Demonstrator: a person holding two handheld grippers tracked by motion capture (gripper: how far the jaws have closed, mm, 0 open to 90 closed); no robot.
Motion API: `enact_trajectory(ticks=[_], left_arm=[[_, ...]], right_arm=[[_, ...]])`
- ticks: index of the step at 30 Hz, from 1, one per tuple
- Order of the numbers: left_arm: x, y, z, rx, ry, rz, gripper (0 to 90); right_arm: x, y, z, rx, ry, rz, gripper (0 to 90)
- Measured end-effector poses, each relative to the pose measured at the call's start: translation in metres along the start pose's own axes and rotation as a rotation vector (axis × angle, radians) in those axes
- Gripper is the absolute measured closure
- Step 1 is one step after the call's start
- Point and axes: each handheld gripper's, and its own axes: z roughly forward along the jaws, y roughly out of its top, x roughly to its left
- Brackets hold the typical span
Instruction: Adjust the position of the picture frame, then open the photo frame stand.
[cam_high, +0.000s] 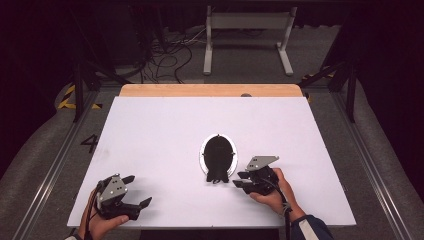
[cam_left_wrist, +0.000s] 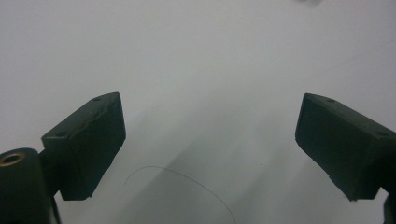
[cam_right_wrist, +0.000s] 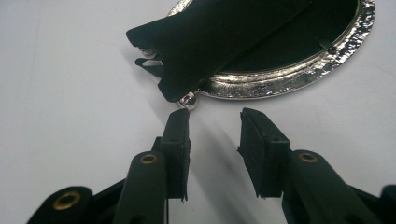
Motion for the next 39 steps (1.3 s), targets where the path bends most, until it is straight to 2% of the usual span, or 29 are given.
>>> enact_trajectory(ticks=[13, 21, 29, 32, 37, 39], left_arm=[[0.001, 0.000, 0.002, 0.006, -0.007, 0.001, 8.3], [0.000, 0.000, 0.004, 0.024, -0.004, 0.006, 8.3], [-0.001, 0.002, 0.006, 0.032, -0.002, 0.011, 8.3], [-0.002, 0.002, 0.007, 0.042, 0.000, 0.016, 8.3], [-0.002, 0.003, 0.008, 0.042, -0.003, 0.022, 8.3], [-0.002, 0.003, 0.010, 0.048, -0.002, 0.023, 8.3]], right_arm=[[0.007, 0.003, 0.009, 0.030, 0.026, -0.025, 64.9], [0.012, 0.009, 0.014, 0.047, 0.019, -0.040, 65.1], [0.016, 0.010, 0.018, 0.016, 0.037, -0.044, 67.4], [0.011, 0.008, 0.019, -0.002, 0.065, -0.012, 69.1], [0.010, 0.009, 0.019, -0.009, 0.074, 0.006, 68.8], [0.007, 0.008, 0.020, -0.020, 0.101, 0.051, 67.6]])
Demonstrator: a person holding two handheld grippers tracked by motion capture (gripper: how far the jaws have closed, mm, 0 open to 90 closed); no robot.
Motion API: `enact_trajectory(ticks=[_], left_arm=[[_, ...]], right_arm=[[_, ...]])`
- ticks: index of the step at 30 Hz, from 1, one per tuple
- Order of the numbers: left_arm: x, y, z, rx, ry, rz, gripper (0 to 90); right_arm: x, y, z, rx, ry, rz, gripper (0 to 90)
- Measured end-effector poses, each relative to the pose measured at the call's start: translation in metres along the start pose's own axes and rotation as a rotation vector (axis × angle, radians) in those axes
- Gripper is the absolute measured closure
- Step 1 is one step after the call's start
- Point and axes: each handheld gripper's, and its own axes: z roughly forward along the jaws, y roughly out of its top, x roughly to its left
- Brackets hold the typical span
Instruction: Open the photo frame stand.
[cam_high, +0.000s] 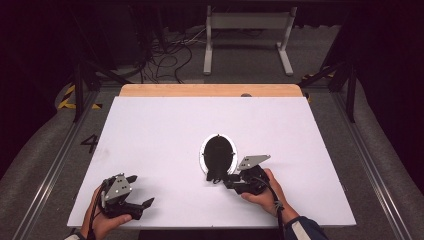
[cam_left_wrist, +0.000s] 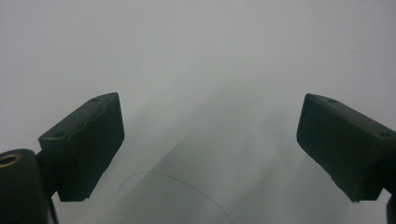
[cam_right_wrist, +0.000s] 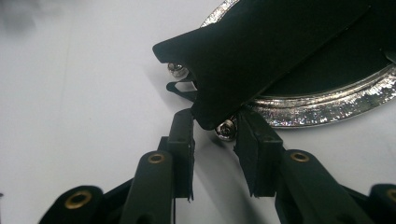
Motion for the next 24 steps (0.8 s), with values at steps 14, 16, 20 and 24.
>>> enact_trajectory(ticks=[14, 16, 20, 24], left_arm=[[0.001, -0.001, 0.004, 0.042, 0.041, -0.006, 8.4], [0.001, 0.000, 0.004, 0.043, 0.057, -0.008, 8.0], [0.003, 0.000, 0.004, 0.029, 0.062, -0.029, 8.0], [0.003, 0.003, 0.005, 0.017, 0.064, -0.023, 8.3]], right_arm=[[-0.017, -0.002, 0.003, -0.123, 0.146, 0.259, 60.9], [-0.019, 0.000, 0.006, -0.143, 0.178, 0.310, 60.7], [-0.027, -0.003, 0.010, -0.182, 0.252, 0.415, 59.6], [-0.031, -0.003, 0.009, -0.195, 0.280, 0.467, 58.9]])
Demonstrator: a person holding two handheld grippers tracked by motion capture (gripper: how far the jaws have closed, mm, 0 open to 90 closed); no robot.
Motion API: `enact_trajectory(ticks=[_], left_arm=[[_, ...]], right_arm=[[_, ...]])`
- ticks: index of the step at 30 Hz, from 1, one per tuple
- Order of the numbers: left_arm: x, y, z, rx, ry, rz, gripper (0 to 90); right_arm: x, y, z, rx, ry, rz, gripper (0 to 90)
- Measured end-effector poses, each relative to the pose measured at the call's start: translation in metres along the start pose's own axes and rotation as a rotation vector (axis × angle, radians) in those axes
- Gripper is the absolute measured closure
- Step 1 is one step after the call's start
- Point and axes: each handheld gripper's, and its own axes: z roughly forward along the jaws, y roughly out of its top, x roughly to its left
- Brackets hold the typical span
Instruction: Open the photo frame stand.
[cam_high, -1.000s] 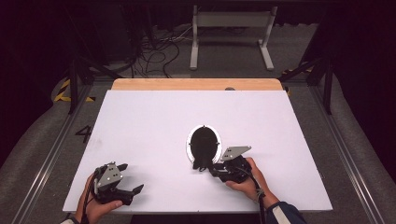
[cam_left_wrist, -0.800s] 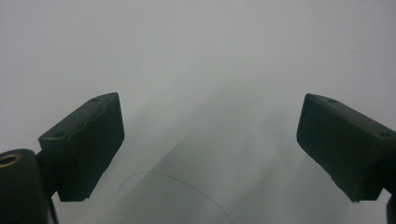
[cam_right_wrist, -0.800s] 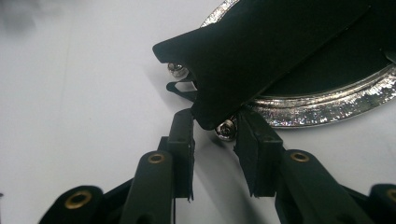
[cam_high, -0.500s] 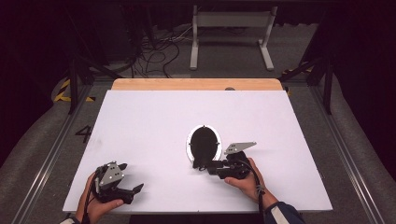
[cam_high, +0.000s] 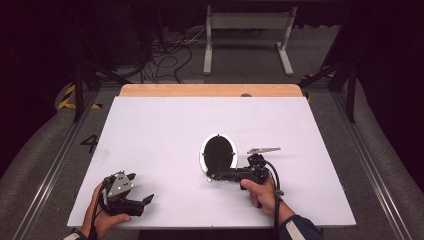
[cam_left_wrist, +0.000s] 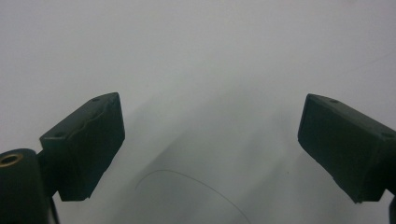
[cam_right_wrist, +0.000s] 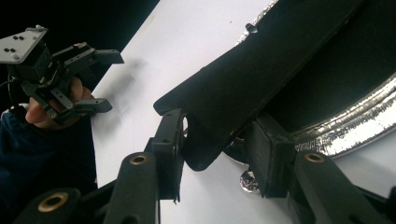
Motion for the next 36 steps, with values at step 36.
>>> enact_trajectory(ticks=[36], left_arm=[[-0.008, 0.075, 0.073, -0.072, -0.130, 0.007, 16.5]], right_arm=[[-0.012, 0.010, 0.011, -0.039, 0.045, 0.191, 61.2]])
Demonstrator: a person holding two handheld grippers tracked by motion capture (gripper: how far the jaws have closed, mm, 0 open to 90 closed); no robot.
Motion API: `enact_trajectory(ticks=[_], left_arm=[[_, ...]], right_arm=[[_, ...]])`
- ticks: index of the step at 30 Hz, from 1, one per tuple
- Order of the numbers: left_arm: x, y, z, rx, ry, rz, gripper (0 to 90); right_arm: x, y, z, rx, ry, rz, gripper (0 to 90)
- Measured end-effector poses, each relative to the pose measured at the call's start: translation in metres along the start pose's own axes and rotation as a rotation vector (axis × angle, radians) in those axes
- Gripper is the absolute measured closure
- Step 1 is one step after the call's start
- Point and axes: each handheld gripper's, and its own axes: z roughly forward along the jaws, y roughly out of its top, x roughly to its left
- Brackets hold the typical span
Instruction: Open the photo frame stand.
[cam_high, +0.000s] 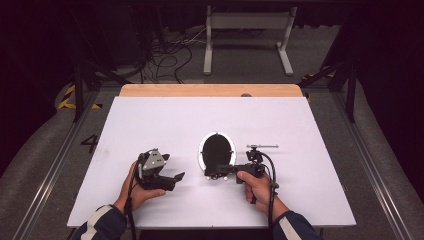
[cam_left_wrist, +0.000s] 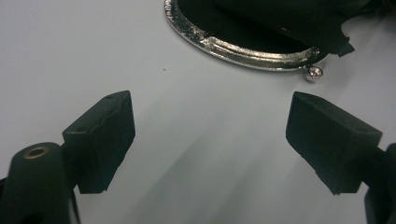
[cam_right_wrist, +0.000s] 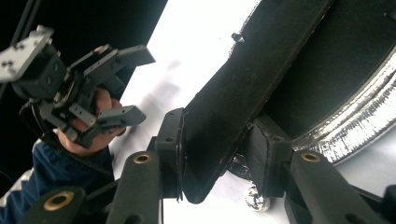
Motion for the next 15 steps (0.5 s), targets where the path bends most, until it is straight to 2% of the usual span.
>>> enact_trajectory(ticks=[5, 9, 11, 12, 14, 15], left_arm=[[0.002, 0.011, 0.020, 0.023, -0.080, -0.010, 16.4], [0.005, 0.019, 0.031, 0.049, -0.096, 0.030, 15.8], [0.008, 0.021, 0.033, 0.043, -0.111, 0.019, 15.7], [0.011, 0.025, 0.036, 0.028, -0.139, -0.007, 15.1], [0.013, 0.027, 0.036, 0.013, -0.150, -0.005, 15.2], [0.014, 0.029, 0.039, 0.014, -0.175, -0.030, 15.3]], right_arm=[[0.001, 0.001, 0.000, 0.015, 0.000, -0.029, 62.4], [0.003, 0.002, -0.001, 0.035, -0.012, -0.111, 62.4], [0.006, 0.003, -0.001, 0.045, -0.022, -0.162, 62.6], [0.007, 0.003, -0.001, 0.044, -0.025, -0.196, 62.9], [0.008, 0.002, -0.001, 0.046, -0.027, -0.207, 63.1], [0.009, 0.002, -0.002, 0.047, -0.028, -0.229, 63.6]])
